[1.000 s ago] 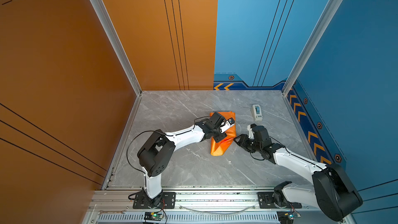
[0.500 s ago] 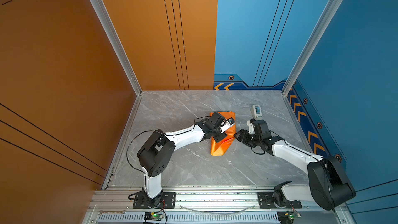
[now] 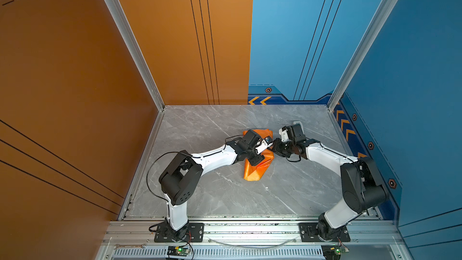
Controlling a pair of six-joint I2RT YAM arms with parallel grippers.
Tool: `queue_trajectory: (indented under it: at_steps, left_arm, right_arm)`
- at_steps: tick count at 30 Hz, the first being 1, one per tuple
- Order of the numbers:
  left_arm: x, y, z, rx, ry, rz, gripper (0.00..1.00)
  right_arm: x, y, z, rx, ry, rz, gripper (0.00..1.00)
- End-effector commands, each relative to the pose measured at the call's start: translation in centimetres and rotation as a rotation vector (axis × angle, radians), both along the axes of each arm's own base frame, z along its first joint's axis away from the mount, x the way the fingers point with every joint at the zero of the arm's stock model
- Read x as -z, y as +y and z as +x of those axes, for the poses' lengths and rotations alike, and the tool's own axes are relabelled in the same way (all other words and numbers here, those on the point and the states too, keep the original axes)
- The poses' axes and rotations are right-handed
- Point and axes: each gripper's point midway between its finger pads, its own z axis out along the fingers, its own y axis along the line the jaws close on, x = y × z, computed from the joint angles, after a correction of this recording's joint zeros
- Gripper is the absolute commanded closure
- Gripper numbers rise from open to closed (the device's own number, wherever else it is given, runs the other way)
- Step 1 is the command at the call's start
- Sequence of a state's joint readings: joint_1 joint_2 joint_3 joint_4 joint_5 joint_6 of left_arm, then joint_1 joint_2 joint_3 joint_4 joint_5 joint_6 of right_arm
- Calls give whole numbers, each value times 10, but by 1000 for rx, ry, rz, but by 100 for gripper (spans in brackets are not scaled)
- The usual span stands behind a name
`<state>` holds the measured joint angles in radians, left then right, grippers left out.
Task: Wrap a gift box in wrapping paper
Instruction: Fold the wrapping paper for the gift box.
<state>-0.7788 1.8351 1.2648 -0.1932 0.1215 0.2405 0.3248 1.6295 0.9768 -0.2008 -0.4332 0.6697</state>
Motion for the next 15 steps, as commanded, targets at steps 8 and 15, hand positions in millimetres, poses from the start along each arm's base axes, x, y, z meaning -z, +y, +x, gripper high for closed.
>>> queue_trajectory:
  at_steps: [8,15]
  left_arm:
    - [-104,47,37,-400,122,-394,33]
    - [-34,86,45,-645,466,-433,33]
  right_arm:
    - [19,-9,-15,-24,81,-95,74]
    - [14,-1,-13,-42,79,-92,70]
